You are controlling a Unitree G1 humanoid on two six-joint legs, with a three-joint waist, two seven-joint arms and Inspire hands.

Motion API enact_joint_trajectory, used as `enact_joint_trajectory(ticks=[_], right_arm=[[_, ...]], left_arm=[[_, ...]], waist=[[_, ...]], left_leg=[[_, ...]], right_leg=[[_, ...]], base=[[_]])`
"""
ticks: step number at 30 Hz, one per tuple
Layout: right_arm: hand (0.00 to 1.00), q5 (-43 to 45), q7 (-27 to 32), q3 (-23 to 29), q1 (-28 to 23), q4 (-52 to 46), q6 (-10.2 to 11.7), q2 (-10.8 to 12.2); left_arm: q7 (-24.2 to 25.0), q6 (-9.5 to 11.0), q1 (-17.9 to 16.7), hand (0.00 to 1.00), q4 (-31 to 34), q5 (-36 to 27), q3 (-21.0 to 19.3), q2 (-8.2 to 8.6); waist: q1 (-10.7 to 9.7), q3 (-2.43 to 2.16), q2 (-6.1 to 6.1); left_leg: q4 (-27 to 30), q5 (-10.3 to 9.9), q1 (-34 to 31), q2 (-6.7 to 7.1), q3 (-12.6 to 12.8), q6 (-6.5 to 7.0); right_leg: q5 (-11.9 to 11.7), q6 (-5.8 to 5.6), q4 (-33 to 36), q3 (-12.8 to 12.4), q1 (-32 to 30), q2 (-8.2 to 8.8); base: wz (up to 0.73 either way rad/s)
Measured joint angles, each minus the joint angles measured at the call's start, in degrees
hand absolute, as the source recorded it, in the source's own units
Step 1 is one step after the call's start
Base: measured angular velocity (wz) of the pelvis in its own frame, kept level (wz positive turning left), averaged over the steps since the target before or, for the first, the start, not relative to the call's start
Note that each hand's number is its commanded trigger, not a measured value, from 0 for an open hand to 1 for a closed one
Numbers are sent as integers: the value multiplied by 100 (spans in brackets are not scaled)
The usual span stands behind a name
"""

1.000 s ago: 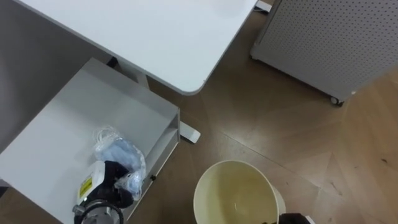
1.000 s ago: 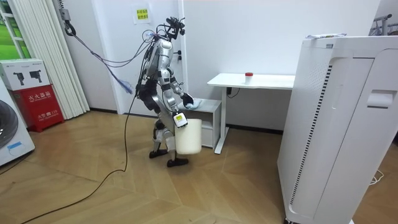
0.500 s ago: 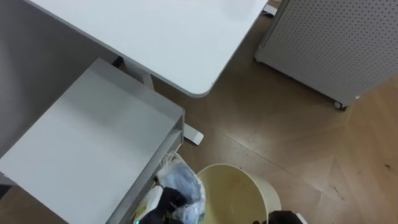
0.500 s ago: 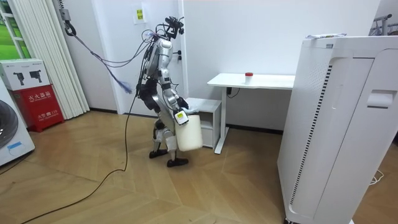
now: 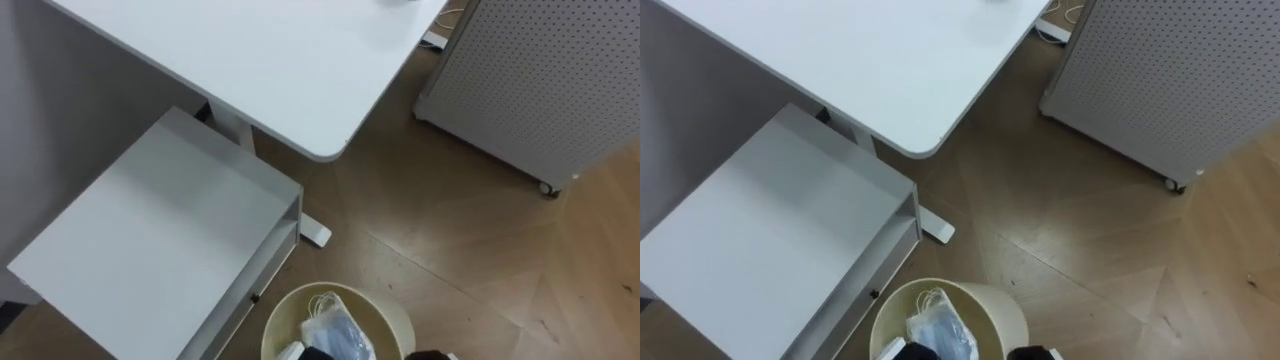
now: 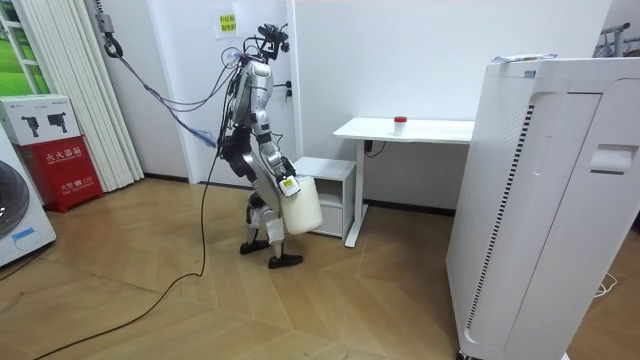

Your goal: Pick garbage

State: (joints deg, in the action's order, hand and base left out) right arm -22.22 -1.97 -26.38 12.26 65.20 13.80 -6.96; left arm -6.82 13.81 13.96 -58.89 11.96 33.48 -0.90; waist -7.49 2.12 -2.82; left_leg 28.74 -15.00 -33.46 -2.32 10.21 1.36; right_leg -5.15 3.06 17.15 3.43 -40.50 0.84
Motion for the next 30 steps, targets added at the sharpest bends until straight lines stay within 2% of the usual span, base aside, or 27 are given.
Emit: enact_joint_trajectory(ticks=[11, 14, 22, 26, 30], right_arm=[[100, -3, -67, 27, 3, 37, -15, -1], [100, -4, -73, 28, 6, 55, -10, -2], [100, -3, -83, 80, 22, 208, 45, -19], [100, 0, -87, 179, 16, 268, 51, -20], [100, -4, -186, 296, -1, 367, 49, -25]], left_arm=[[133, -1, -18, 0, 44, -103, 163, -11], [122, -1, -18, 0, 44, -103, 189, -10], [229, 8, -19, 0, 325, -106, 378, -115], [296, 56, 8, 0, 364, -107, 370, -184], [385, 108, 15, 0, 525, -111, 347, -243]], waist=[[-10, 2, 2], [-3, 6, 10], [150, 20, 49], [176, 68, 129], [165, 70, 203]], left_leg=[[132, -36, -15, 3, 71, 53], [167, -39, -7, -3, 80, 60], [279, -97, 42, -19, 108, 91], [290, -164, 187, -26, 197, 118], [275, -209, 367, -61, 374, 190]], right_leg=[[-24, -65, 50, -21, 0, 15], [-54, -43, 51, -32, 14, 12], [-88, -72, 48, -74, 75, -6], [-89, -118, 36, -140, 199, -14], [-95, -172, 57, -301, 290, -28]], base=[[-1], [-1], [-3], [-8], [-19]])
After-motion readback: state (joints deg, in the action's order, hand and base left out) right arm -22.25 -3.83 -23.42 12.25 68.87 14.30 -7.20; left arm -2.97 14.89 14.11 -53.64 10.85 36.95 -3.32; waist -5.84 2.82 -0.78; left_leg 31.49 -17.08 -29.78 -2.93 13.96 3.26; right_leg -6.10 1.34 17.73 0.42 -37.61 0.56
